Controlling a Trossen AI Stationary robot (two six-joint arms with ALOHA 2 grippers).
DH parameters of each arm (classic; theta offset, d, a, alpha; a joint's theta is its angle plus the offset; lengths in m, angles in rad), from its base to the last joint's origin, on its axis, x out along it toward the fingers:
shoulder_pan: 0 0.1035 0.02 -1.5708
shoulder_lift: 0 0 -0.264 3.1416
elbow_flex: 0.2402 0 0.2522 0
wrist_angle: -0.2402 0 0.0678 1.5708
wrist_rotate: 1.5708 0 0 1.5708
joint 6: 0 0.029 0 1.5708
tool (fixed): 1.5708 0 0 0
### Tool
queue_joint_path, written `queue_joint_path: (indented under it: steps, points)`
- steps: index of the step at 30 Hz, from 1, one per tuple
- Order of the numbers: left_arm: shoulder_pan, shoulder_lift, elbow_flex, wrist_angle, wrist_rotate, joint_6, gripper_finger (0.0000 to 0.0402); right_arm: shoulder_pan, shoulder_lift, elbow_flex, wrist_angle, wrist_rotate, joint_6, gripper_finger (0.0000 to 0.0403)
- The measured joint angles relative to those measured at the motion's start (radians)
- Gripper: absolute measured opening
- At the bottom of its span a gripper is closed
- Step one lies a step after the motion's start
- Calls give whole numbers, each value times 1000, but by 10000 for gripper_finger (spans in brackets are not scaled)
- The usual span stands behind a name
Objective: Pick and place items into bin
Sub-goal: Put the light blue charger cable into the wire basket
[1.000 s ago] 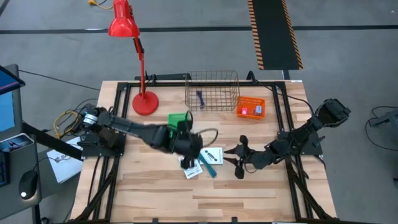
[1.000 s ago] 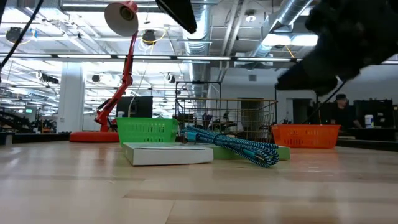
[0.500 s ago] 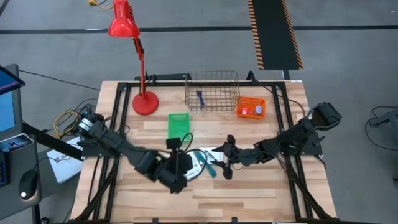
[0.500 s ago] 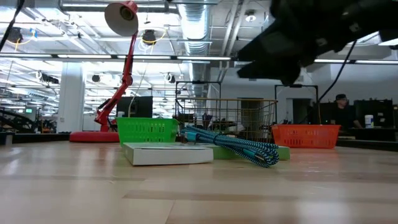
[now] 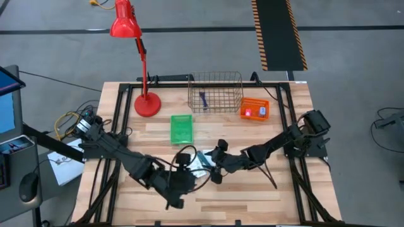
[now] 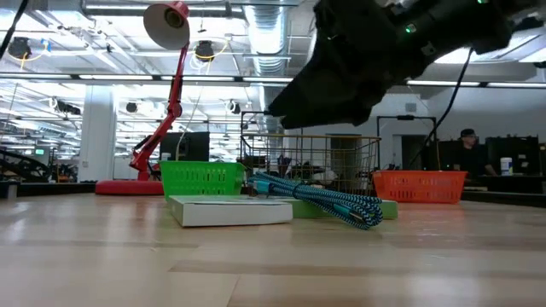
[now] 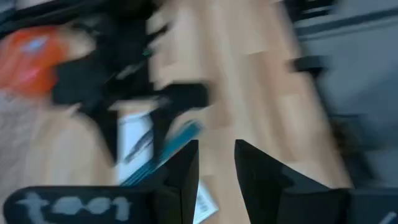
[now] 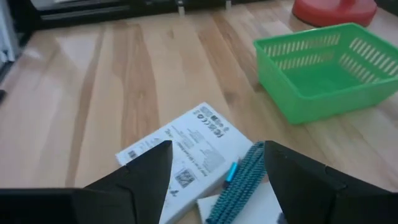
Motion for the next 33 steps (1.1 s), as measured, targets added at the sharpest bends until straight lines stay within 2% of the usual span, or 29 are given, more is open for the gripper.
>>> queue_joint_path:
  steps: [4,8,10,13,18,21,24,28,33]
  points:
    - [59,-77,0,34,189,142,94,-14,-1,19,-48,2,0,245]
    - [127,-191,-28,34,304,233,94,-18,-8,19,-43,3,0,245]
    - [167,-274,-92,59,358,258,94,-18,-5,19,-47,2,0,245]
    - [225,-412,-264,188,430,263,94,-18,-4,19,-49,2,0,245]
    - [277,-635,-636,512,442,203,94,-17,-4,19,-50,2,0,245]
    - [284,-726,-835,711,441,155,94,-25,-4,19,-50,1,0,245]
    - [283,-782,-984,887,441,117,94,-41,-4,18,-64,1,0,245]
    - [282,-800,-1099,1031,440,88,94,-69,-4,18,-77,1,0,245]
    - [282,-790,-1127,1046,437,68,94,-85,-4,18,-78,1,0,245]
